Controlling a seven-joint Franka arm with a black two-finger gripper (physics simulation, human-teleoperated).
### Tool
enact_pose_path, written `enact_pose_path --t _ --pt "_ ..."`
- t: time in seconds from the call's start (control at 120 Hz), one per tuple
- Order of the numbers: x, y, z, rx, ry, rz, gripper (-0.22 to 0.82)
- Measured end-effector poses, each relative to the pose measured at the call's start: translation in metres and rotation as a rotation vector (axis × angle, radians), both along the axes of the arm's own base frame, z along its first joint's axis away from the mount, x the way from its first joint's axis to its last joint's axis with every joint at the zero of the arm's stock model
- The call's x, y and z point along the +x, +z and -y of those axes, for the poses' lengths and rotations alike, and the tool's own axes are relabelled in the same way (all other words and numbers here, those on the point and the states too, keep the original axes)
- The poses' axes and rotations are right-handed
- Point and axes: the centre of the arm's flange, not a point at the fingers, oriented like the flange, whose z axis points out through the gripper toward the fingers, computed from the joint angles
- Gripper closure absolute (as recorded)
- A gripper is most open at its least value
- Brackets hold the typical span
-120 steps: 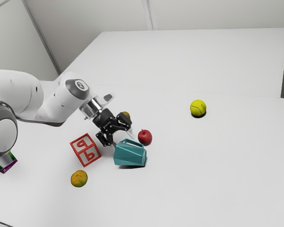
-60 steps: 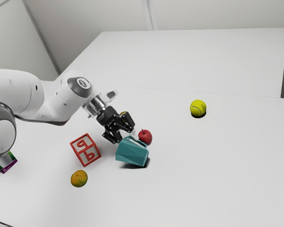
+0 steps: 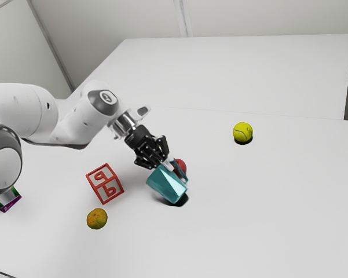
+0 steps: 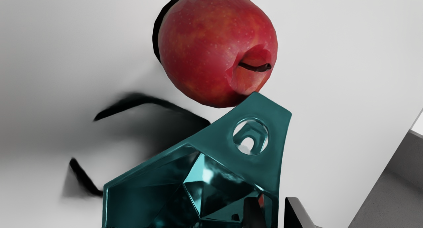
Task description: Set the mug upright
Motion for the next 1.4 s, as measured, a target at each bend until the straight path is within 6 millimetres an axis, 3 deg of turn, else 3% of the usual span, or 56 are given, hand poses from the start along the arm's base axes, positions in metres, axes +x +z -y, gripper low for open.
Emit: enact_pose_path --t 0.267,0.8,1.158,1.4 --pt "0.007 0.009 0.005 0.007 0.007 0.007 0.76" --pt "0.009 0.03 0.005 0.016 0.021 0.022 0.78" --pt "-0.005 0.095 -0.007 0.145 -0.051 0.12 0.79" --pt "-0.008 0.113 -0.017 0.359 -0.154 0.191 0.79"
